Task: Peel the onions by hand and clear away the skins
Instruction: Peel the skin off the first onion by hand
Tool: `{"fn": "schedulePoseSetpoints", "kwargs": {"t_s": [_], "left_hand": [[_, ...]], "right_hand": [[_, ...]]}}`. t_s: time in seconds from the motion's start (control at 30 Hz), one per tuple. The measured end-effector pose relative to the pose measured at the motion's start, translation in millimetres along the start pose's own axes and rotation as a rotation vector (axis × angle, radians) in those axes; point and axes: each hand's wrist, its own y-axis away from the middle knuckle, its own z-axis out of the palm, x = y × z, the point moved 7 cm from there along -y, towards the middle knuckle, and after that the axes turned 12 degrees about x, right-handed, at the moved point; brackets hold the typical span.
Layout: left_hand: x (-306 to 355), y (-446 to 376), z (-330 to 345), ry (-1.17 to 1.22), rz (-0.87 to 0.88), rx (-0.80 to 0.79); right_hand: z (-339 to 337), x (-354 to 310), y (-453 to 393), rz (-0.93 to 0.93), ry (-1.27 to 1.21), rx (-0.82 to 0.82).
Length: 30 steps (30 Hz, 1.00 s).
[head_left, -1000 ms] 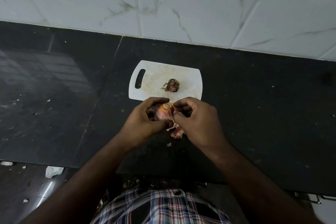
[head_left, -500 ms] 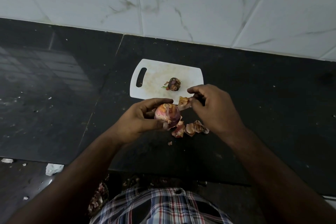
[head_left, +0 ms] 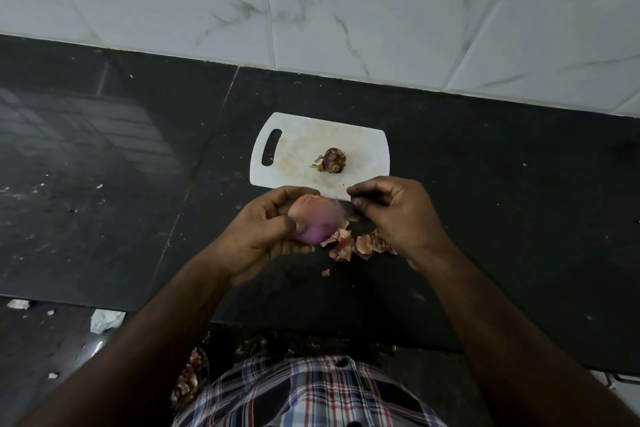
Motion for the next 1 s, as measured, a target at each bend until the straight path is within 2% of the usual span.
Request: {"fn": "schedulePoseSetpoints", "kwargs": {"t_s": [0.1,0.17,0.27,0.37,0.47,0.57,0.63,0.77,0.9,1.0], "left_hand": [[-2.2,-2.1,-2.8,0.016,-0.004,0.012],[-3.4,-3.4,-2.3,0.012,-0.003,0.010],[-3.6,-4.6,-2.1,0.018,0.004,0.022],[-2.8,-5.4,-4.2,0.071,-0.011,0.039],[-2.4,-7.4,-6.1,0.112,-0.033,0.043],[-2.2,-9.8,-7.0,0.140,-0.042,0.034],[-2.5,-10.4,-4.9,0.156,-0.053,0.010],[-2.5,-10.8,-0.1,0.213,-0.084,-0.054],[-3.0,-12.7,0.8,0.304,-0.118,-0.041],[-3.2,-14.5,0.1,0.315,-0.112,-0.034]], "right_hand": [[18.4,9.8,11.9,0.217,-0.186,-0.264],[29.8,12.6,21.0,0.332,-0.327,-0.329],[24.9,14.0,15.1,0.288,-0.374,-0.125],[12.3,23.3,4.7,0.151,-0.094,0.025],[6.1,27.3,1.3,0.076,0.117,0.029],[9.3,24.9,4.1,0.033,0.293,-0.084],[10.3,14.4,7.2,0.008,0.219,-0.090],[20.5,-16.4,19.7,-0.037,-0.097,-0.100],[27.8,-31.1,29.2,-0.215,-0.021,-0.039],[29.2,-31.5,35.9,-0.262,-0.029,0.064]]}}
